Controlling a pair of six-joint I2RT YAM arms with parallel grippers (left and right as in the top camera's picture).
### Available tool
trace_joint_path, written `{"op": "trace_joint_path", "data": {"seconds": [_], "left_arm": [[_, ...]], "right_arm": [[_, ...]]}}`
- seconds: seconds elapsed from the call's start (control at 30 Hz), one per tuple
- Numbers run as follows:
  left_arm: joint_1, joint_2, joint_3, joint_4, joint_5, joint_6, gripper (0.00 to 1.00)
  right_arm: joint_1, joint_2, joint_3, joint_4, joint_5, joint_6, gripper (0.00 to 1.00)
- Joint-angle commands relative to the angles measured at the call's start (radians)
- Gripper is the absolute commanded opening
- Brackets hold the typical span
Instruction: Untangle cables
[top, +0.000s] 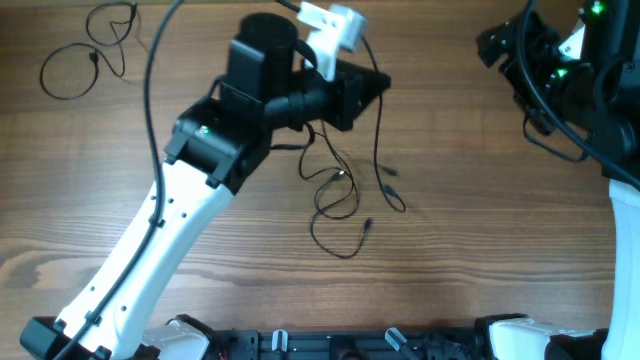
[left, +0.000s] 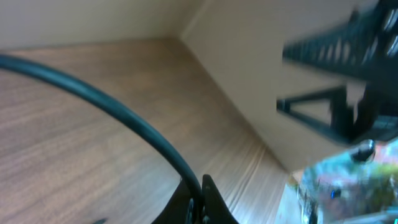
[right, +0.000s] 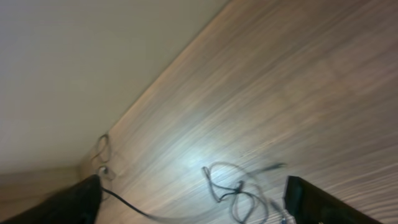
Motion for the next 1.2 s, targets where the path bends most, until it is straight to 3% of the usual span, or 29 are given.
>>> {"op": "trace_joint_path", "data": {"seconds": [0.0, 0.2, 0.27, 0.33, 0.47, 0.6, 0.7, 0.83, 1.07, 1.17], "left_arm": [[0.029, -0.031, 0.007, 0.185, 0.076, -0.129, 0.04], [0.029, -0.032, 0.007, 0.713, 0.103, -0.366, 0.04], [0.039, -0.032, 0.020, 0.776, 0.070, -0.398, 0.04], [0.087, -0.032, 0.037, 0.745, -0.008, -0.394, 0.04], [0.320, -0.031, 0.037, 0.527, -0.179, -0.390, 0.04], [0.619, -0.031, 0.037, 0.344, -0.177, -0.391, 0.04], [0.716, -0.031, 0.037, 0.226, -0.178, -0.391, 0.04], [0.792, -0.016, 0.037, 0.055, -0.179, -0.391, 0.04], [0.794, -0.016, 0.037, 0.084, -0.128, -0.420, 0.04], [0.794, -0.018, 0.037, 0.111, -0.122, -0.501, 0.04]], "right_arm": [[-0.004, -0.010, -0.001, -0.039, 0.083, -0.072, 1.00], [-0.004, 0.009, -0.003, -0.085, 0.083, -0.090, 1.00], [-0.004, 0.017, -0.003, -0.098, 0.079, -0.090, 1.00], [-0.004, 0.026, -0.003, -0.116, 0.079, -0.090, 1.00], [-0.004, 0.031, -0.003, -0.141, 0.079, -0.091, 1.00], [-0.004, 0.032, -0.016, -0.141, 0.079, -0.090, 1.00], [-0.004, 0.036, -0.016, -0.140, 0.079, -0.090, 1.00], [-0.004, 0.038, -0.016, -0.142, 0.075, -0.089, 0.99], [-0.004, 0.038, -0.016, -0.146, 0.072, -0.090, 0.99], [-0.004, 0.038, -0.016, -0.153, 0.072, -0.091, 0.99]]}}
